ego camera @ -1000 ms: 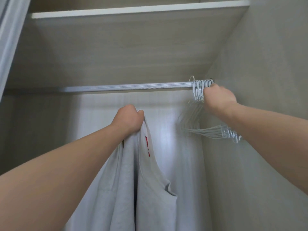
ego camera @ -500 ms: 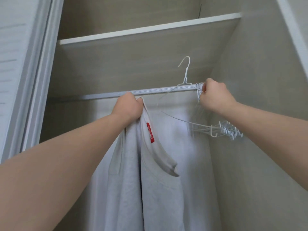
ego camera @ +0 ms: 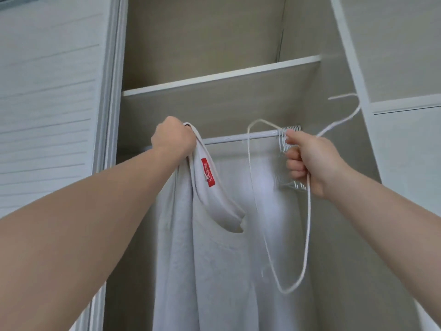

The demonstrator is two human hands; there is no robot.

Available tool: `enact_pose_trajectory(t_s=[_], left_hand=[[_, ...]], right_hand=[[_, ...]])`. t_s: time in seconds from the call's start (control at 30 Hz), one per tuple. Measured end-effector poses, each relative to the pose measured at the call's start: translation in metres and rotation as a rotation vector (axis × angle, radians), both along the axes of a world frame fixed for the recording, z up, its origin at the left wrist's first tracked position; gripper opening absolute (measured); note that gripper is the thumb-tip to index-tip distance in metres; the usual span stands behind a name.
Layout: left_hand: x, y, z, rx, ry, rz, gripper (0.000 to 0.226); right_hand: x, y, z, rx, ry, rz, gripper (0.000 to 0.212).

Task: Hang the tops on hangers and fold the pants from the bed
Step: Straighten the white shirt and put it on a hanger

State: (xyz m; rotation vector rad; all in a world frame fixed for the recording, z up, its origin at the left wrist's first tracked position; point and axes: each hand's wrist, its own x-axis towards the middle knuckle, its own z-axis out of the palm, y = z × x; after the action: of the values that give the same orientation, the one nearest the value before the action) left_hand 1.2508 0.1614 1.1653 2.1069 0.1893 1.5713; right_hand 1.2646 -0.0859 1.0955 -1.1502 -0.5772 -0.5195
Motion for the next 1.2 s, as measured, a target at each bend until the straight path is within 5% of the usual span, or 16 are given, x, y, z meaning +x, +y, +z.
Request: enact_pose_trajectory(t_s=[0.43,1.03,1.2], left_hand=[[-0.128,-0.039,-0.023,-0.219,0.066,-0.04,0.027],[-0.457,-0.128,-0.031,-0.313,-0.244,0.434,0.019],[-0.551,-0.136,-0.043,-0.319,-0.205,0.592,0.025]], right_hand=[[-0.113,-0.053,-0.027,-0.14,-0.132,0.069,0.03],[-0.326,-0.128,-0.065,-0.086,-0.259,0.677,0.031],[-0.388,-0.115,-0.076,-0.084,-0.246,0.885,0.033]])
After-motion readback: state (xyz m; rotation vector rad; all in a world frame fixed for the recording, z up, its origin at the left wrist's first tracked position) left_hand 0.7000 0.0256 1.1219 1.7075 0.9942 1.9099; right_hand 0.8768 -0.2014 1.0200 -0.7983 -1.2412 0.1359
